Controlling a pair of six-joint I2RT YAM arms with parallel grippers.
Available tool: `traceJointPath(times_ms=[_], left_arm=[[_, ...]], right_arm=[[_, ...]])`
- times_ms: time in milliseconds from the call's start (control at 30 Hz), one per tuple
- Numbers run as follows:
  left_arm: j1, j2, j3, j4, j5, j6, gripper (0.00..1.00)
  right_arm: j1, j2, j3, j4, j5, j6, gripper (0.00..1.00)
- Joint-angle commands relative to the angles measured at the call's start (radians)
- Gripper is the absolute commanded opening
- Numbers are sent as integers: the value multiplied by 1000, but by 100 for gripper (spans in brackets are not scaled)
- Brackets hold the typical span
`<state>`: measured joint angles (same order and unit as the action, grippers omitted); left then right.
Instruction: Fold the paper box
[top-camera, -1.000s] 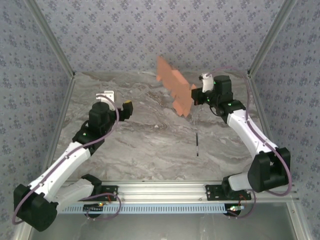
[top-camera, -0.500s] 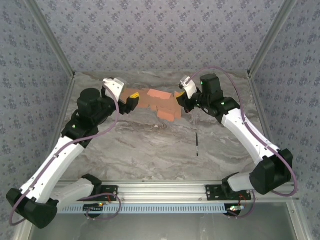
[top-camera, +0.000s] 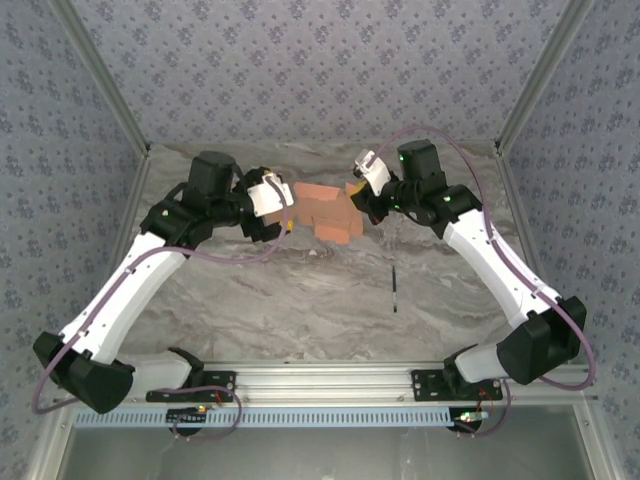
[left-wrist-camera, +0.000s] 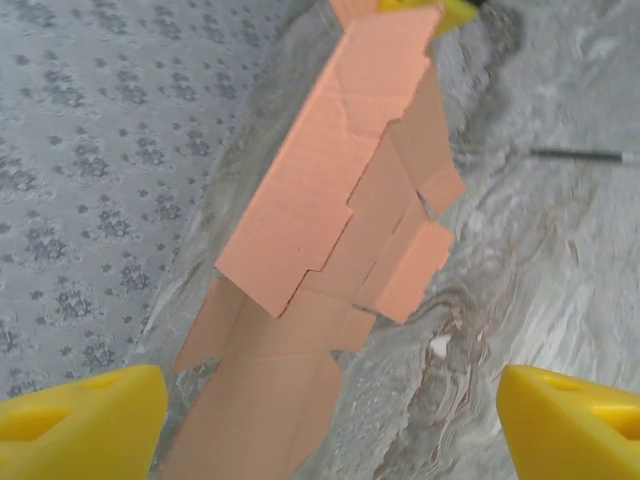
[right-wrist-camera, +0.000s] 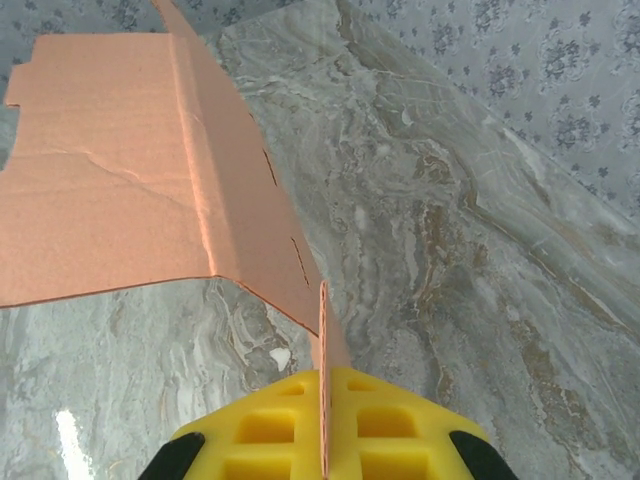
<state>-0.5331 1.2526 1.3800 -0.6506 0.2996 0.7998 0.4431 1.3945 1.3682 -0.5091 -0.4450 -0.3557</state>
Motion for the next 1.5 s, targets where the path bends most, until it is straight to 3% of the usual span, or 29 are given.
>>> traceJointPath(times_ms=[0,233,533,900,967,1067,1133,1233,1367,1467], left_arm=[[-4,38,42,-79,8,174,87],[-4,153,128,-87,54,220,79],[-5,191,152,-85,164,227,48],[-3,242,196,-146,176,178,6],[0,235,195,-145,182,162,1],[19,207,185,-131,212,114,0],[39,180,176,-115,256,69,0],[70,122,143,-75,359,-12,0],[132,28,51,46,522,-130,0],[179,-18,-2,116,631,-201,0]], right_arm=[[6,-1,39,-52,-50,-33,0],[6,-2,37,-67,-102,-60,0],[6,-6,28,-71,-109,-87,0],[6,-39,-7,-32,-87,-104,0],[6,-54,-15,-14,-76,-96,13],[-11,-90,-38,18,-80,-84,49],[-33,-124,-63,52,-103,-73,61],[-96,-178,-101,98,-209,-55,69],[-187,-212,-126,139,-409,-33,70],[-208,-207,-123,146,-457,-43,71]])
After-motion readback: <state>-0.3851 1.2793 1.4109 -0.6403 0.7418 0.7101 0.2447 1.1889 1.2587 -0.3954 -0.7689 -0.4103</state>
